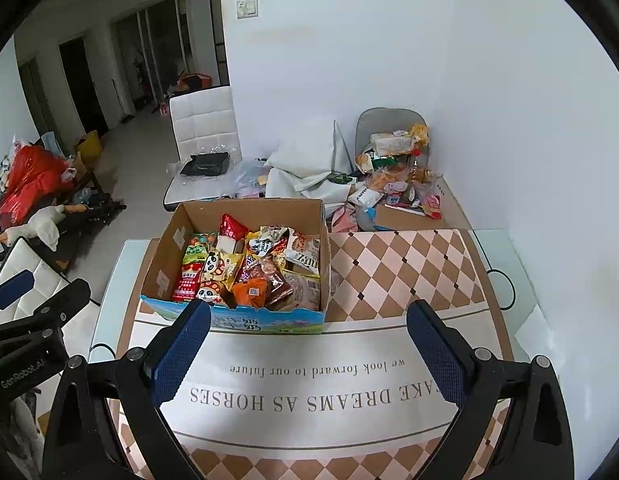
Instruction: Organize snacks
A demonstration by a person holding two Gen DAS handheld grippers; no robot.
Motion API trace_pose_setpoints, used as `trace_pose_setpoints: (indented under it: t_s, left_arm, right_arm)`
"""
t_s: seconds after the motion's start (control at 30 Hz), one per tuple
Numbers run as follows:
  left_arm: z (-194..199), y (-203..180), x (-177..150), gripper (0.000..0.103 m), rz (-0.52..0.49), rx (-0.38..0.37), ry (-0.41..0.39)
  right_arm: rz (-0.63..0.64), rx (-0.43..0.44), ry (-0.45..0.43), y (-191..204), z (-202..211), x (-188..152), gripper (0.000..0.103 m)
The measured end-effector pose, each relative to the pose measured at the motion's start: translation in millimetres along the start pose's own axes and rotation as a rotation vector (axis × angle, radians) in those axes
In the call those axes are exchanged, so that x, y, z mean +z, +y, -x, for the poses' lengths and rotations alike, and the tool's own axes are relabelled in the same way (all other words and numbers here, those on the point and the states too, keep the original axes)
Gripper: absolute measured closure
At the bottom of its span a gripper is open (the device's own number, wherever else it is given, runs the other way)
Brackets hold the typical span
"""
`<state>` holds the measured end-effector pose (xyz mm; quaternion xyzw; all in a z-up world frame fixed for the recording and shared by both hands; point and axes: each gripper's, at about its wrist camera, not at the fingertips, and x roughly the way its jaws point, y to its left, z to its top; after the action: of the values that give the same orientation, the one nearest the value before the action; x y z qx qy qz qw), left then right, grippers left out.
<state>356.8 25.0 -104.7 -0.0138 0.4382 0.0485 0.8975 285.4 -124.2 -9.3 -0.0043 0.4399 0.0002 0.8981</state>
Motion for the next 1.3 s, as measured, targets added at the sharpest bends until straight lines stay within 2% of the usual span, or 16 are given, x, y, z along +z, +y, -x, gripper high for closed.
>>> trace_pose_setpoints:
  t_s: [1.3]
  left_arm:
    - [9, 3, -2, 0.006, -0.018, -0.042, -0.013]
  right_arm:
    - [-0.017, 0.003, 0.000, 1, 12, 1, 0.003]
